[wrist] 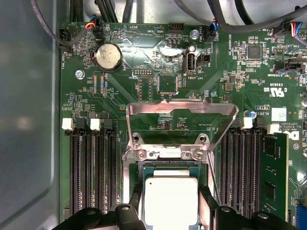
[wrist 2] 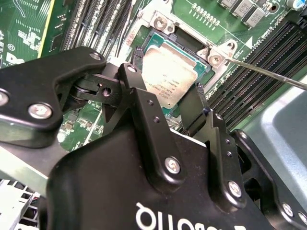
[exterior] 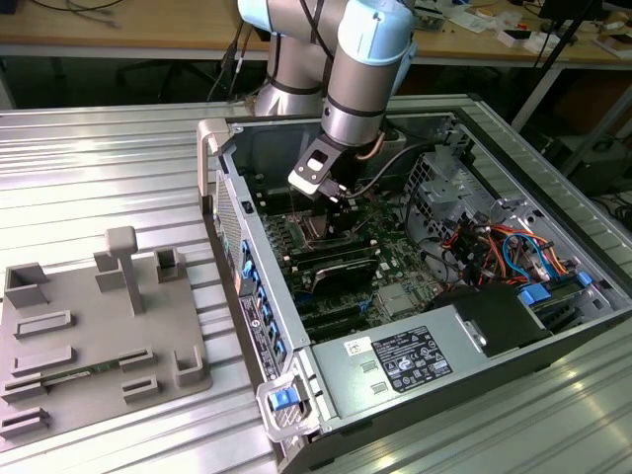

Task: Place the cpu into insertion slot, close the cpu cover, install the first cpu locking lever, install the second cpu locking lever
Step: 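Place the cpu into insertion slot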

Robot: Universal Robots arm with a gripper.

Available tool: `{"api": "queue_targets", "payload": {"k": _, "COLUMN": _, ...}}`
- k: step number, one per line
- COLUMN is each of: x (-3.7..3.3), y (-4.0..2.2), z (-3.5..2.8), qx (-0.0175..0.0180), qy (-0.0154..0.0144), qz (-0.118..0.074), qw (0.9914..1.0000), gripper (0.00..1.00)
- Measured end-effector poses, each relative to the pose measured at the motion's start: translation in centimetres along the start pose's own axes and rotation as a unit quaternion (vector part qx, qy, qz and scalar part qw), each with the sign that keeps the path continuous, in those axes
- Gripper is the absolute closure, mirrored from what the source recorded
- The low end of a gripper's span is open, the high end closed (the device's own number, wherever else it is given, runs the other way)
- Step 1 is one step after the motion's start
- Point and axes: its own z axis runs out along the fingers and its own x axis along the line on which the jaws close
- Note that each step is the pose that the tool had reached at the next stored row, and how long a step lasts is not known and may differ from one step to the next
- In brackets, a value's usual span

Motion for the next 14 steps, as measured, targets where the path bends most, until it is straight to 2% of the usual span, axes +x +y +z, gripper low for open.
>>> {"api": "queue_targets", "payload": {"k": 14, "x": 0.00, "y": 0.17, "z": 0.01, "qx": 0.0000, "qy": 0.0000, "qz": 0.000, "qw": 1.00000, "gripper": 0.45}}
